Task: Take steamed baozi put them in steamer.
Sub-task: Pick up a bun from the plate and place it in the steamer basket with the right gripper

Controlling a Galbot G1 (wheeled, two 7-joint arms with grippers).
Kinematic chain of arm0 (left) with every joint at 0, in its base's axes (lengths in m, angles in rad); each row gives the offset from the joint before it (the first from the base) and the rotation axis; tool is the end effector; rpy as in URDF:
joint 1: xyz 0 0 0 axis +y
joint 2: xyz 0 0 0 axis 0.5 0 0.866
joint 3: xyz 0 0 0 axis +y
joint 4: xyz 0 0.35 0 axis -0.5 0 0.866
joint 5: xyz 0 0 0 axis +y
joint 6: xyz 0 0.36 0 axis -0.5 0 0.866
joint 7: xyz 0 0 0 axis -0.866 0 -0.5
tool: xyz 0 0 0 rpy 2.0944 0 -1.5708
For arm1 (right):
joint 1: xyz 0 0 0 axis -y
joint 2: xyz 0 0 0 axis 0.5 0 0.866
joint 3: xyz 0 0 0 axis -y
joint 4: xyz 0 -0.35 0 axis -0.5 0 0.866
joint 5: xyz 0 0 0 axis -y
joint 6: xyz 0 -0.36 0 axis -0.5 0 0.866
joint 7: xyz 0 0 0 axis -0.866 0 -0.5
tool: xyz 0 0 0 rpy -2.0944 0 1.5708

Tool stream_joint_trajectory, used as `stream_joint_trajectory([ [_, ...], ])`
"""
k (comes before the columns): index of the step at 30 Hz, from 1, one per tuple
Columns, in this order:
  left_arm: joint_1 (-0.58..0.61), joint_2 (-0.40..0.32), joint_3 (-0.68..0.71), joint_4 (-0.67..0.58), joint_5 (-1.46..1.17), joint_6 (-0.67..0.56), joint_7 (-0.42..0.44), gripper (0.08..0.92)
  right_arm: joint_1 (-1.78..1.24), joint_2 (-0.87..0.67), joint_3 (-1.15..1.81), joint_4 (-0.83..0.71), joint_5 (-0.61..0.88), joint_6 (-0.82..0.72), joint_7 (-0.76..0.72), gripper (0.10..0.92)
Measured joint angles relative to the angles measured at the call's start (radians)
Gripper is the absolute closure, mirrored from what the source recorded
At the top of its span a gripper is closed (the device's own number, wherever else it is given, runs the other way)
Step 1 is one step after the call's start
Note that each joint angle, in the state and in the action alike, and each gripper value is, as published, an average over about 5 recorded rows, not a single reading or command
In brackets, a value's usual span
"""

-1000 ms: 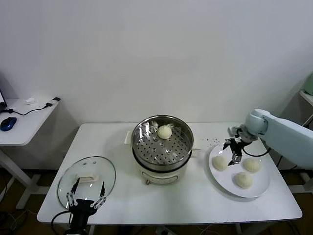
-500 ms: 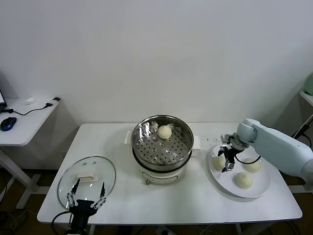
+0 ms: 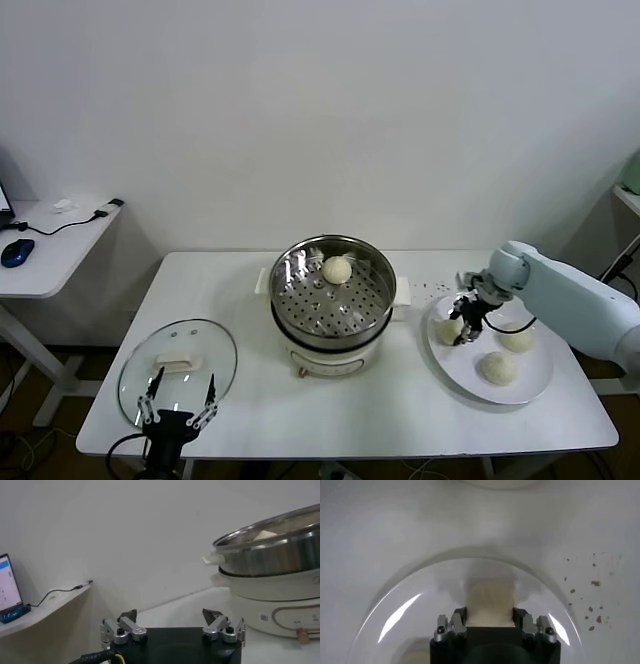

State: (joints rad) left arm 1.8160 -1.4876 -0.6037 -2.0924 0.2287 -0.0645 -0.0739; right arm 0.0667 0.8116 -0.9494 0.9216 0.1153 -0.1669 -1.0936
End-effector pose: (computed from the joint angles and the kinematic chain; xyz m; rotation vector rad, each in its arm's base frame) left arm 0.1068 0.0391 -0.3370 0.0712 -2.9284 -0.5159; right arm 0.5582 -0.1837 -0.2432 1.2329 -1.4193 1.1143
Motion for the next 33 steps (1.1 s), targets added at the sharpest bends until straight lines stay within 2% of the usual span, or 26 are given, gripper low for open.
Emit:
stream_joint_trajectory([
  [7,-0.001,0.0,0.005,0.002,0.0,0.0,0.0,0.177,0.086,-0.028,-0.061,0.037,0.069,-0.02,0.005,0.43],
  [15,-0.003,0.0,0.025,0.001,0.005,-0.003,0.0,0.177,0.346,-0.007,-0.257,0.088,0.259,-0.051,0.01,0.434],
  [25,-0.001,0.001,0.049,0.007,0.02,-0.015,0.0,0.177,0.643,0.153,-0.489,0.119,0.555,-0.098,0.041,0.437],
  [33,-0.003,0.012,0.054,-0.006,0.024,-0.015,0.003,0.177,0.71,0.324,-0.56,0.121,0.696,-0.14,0.091,0.437],
])
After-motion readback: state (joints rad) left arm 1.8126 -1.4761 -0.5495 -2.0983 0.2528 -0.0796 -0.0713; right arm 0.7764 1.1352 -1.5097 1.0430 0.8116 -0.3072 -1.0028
